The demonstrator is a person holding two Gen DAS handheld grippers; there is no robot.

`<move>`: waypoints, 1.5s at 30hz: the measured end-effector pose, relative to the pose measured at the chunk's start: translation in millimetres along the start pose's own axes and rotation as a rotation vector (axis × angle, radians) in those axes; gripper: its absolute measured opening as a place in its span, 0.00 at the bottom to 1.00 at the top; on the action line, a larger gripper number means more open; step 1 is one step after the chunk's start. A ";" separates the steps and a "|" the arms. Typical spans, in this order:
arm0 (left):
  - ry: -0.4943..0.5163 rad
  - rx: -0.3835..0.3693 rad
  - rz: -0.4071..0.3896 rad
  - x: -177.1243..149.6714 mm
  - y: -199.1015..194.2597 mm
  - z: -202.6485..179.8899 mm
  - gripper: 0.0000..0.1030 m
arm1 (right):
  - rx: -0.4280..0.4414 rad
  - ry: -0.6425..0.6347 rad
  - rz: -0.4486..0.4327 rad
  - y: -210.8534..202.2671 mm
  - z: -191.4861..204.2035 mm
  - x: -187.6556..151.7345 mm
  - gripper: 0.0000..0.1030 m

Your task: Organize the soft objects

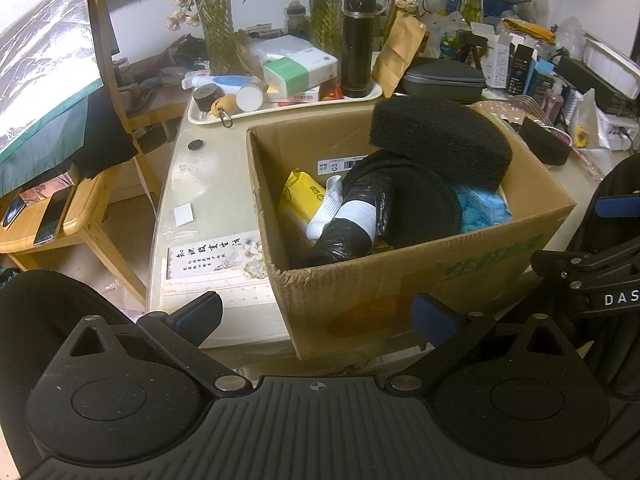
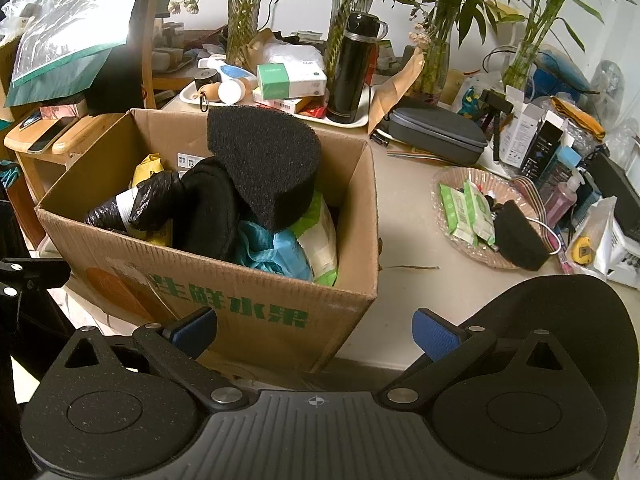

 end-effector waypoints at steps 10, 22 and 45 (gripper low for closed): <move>0.004 -0.004 -0.001 -1.8 1.5 3.3 1.00 | 0.000 -0.005 0.003 1.5 -0.2 -1.1 1.00; 0.006 -0.002 -0.001 -1.7 1.2 3.2 1.00 | -0.001 -0.006 0.004 1.5 0.4 -0.8 1.00; 0.008 -0.003 -0.002 -1.5 0.5 2.9 1.00 | -0.002 -0.007 0.008 3.1 1.4 -1.8 1.00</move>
Point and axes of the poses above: each gripper's, at about its wrist camera, not at the fingertips, and y roughly the way its jaws point, z to its left, x to its top, the point moved 3 cm from there along y, roughly the way its jaws point, and after that the axes turned 11 degrees about y, right-handed, at the moved point
